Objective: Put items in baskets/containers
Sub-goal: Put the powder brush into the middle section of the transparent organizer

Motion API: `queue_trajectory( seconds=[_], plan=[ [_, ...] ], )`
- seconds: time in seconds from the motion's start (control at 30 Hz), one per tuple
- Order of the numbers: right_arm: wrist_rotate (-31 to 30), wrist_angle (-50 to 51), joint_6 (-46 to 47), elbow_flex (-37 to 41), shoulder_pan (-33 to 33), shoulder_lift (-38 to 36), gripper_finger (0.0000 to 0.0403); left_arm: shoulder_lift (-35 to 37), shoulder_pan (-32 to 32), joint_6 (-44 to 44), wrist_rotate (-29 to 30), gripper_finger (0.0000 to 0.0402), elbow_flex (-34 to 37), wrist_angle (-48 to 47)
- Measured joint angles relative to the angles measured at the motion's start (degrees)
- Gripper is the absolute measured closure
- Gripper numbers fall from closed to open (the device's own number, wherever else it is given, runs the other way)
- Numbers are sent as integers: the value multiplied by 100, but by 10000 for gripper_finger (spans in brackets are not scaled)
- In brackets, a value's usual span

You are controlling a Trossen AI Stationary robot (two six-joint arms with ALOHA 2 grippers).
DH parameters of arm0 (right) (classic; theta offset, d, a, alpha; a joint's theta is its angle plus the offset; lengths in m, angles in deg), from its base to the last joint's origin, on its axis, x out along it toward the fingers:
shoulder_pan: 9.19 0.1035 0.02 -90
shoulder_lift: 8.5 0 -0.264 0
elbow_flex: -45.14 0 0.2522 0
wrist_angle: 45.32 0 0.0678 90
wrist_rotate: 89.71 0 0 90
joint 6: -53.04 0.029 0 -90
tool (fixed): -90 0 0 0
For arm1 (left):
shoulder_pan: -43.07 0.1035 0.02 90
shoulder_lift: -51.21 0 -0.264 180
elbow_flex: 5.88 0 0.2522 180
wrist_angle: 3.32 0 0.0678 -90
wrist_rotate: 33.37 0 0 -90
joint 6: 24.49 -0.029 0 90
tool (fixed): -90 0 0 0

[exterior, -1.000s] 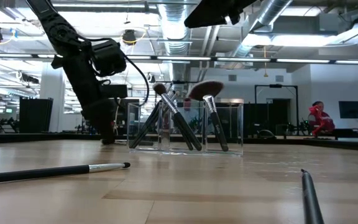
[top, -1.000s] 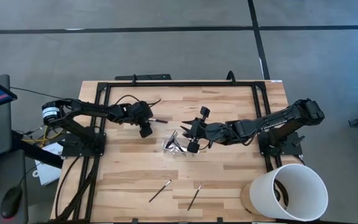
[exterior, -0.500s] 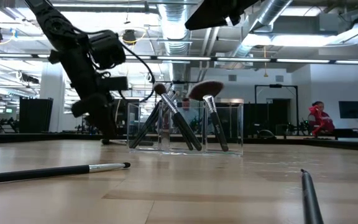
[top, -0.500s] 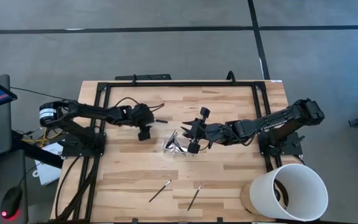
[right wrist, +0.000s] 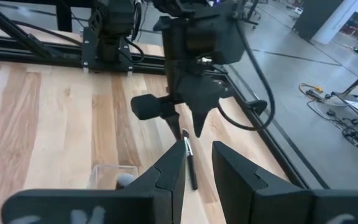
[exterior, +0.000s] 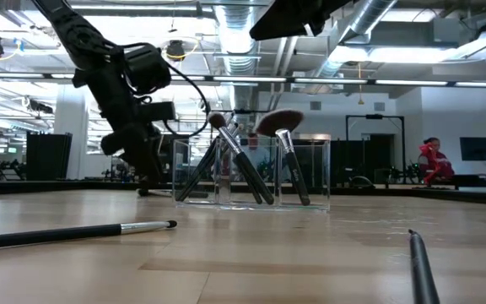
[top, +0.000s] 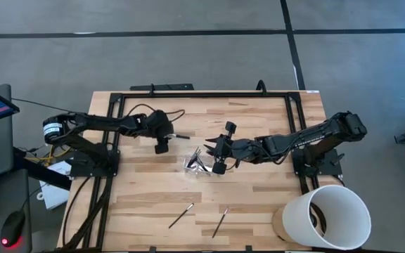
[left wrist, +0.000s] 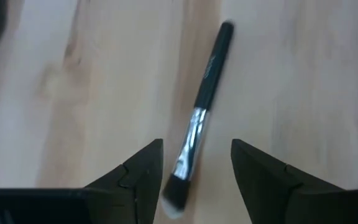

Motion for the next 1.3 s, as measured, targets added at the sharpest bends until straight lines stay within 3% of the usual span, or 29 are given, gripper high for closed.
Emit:
queue_trajectory(
  seconds=[0.1,0.53,1.1,1.3],
  plan=[
    [2,3,0,0,0,0,331,-68,124,14,-321,215,-34,1],
    [2,1,42,0,0,0,331,-752,299,60,-367,223,-51,56],
    [133,12,153,0,11,0,331,-476,283,570,-103,381,-25,-1],
    [139,15,195,0,11,0,331,-470,280,594,-82,394,-34,-94]
  ],
)
